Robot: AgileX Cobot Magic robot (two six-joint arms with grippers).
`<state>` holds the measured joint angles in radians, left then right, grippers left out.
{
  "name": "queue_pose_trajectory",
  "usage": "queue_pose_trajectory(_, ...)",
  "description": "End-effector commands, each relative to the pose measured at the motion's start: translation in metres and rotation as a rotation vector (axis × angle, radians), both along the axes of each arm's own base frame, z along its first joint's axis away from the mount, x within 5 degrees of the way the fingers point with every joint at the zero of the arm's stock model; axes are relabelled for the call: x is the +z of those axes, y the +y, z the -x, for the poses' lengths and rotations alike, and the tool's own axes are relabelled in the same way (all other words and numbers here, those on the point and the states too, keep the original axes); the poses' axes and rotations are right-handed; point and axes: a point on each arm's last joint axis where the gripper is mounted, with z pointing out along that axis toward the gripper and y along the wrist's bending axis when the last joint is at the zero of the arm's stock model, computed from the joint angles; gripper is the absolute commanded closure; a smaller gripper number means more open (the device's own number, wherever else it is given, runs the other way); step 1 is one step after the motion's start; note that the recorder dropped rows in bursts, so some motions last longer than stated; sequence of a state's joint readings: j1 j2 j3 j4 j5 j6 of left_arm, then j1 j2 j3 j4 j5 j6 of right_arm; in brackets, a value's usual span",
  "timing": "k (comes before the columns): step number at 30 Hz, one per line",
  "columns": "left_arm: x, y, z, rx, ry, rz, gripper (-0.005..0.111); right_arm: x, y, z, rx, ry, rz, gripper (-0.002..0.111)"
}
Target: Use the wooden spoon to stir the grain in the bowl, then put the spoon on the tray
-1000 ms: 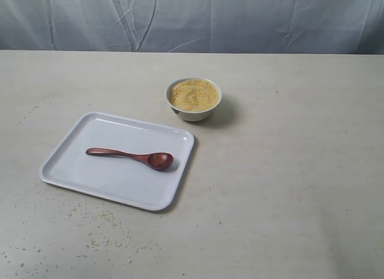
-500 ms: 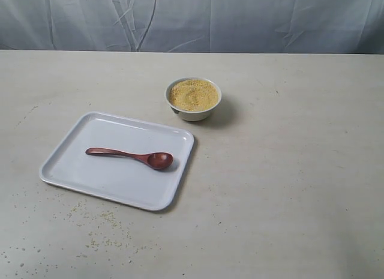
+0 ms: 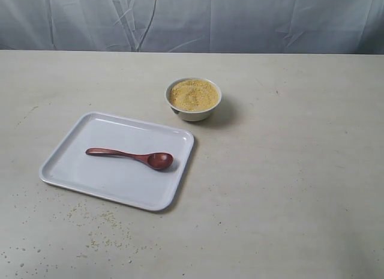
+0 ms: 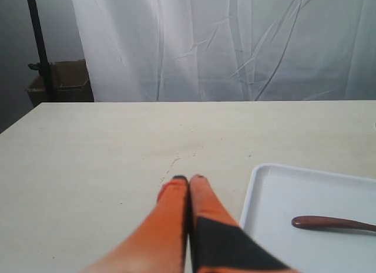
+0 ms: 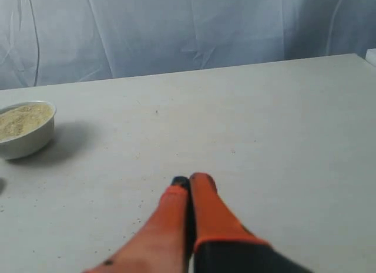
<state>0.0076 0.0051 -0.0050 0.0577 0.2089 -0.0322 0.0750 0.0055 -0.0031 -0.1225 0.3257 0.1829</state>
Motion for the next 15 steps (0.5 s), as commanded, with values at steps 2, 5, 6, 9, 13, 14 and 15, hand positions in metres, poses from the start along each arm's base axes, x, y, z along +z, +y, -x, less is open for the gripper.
queue_pose_trajectory(2,-0.0007,0.0002,0.0001,0.001,-0.008,-0.008,0.106,0.0014,0.0,-0.0002,0.004,-0.028,0.022,0.108)
queue_pose_trajectory(5,-0.0007,0.0002,0.0001,0.001,-0.008,-0.008,0.106,0.0016,0.0001,-0.0003,0.031,-0.033,0.141,0.108)
queue_pose_trajectory(6,-0.0007,0.0002,0.0001,0.001,-0.008,-0.008,0.106,0.0016,0.0001,-0.0002,0.043,-0.035,0.192,0.108)
queue_pose_trajectory(9,-0.0007,0.0002,0.0001,0.001,-0.008,-0.008,0.106,0.0016,0.0001,-0.0002,0.048,-0.036,0.214,0.108)
queue_pose_trajectory(13,-0.0007,0.0002,0.0001,0.001,-0.008,-0.008,0.106,0.0015,0.0004,-0.0002,0.047,-0.035,0.192,0.108)
queue_pose_trajectory(14,-0.0007,0.0002,0.0001,0.001,-0.008,-0.008,0.106,0.0015,0.001,-0.0002,0.049,-0.034,0.172,0.108)
queue_pose_trajectory(15,-0.0007,0.0002,0.0001,0.001,-0.008,-0.008,0.106,0.0014,0.0016,-0.0002,0.05,-0.033,0.146,0.108)
